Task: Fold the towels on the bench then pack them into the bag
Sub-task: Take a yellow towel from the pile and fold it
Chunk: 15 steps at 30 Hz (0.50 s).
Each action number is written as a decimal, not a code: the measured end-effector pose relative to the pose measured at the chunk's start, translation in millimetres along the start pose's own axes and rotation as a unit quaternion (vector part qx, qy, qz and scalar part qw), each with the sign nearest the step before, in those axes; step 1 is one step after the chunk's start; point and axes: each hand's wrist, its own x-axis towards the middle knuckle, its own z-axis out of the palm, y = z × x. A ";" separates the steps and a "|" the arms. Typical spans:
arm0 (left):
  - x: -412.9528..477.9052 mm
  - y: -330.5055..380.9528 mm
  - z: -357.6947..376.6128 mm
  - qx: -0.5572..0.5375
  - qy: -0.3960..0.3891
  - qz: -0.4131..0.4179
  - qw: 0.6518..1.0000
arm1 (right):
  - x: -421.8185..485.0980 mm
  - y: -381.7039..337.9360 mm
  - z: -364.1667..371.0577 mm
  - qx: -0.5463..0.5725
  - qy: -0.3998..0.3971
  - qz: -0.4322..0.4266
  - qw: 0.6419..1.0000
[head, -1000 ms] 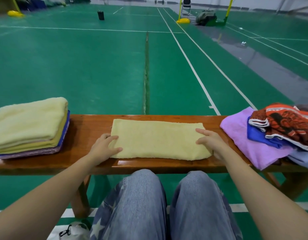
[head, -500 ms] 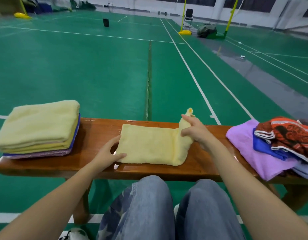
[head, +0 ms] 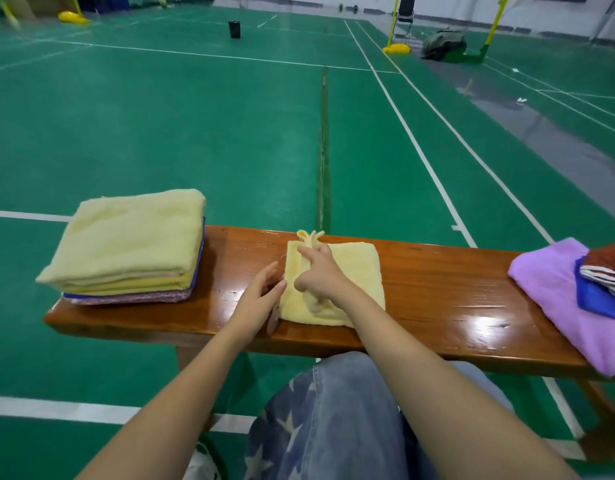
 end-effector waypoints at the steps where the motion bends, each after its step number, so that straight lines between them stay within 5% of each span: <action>1: 0.4 -0.6 -0.2 -0.007 0.005 0.002 1.000 | 2.1 -0.1 5.9 -0.012 0.004 0.000 1.000; 5: 0.7 -2.4 -0.6 -0.033 0.010 0.002 0.999 | 3.4 3.5 21.5 -0.050 -0.010 -0.018 0.999; 9: -0.2 -0.2 0.5 -0.033 0.015 -0.002 0.999 | 1.4 11.7 21.1 0.034 -0.033 -0.046 0.998; 15: 1.6 -3.4 0.9 -0.020 -0.002 -0.012 1.000 | -14.1 42.8 -7.2 0.010 0.110 -0.079 0.991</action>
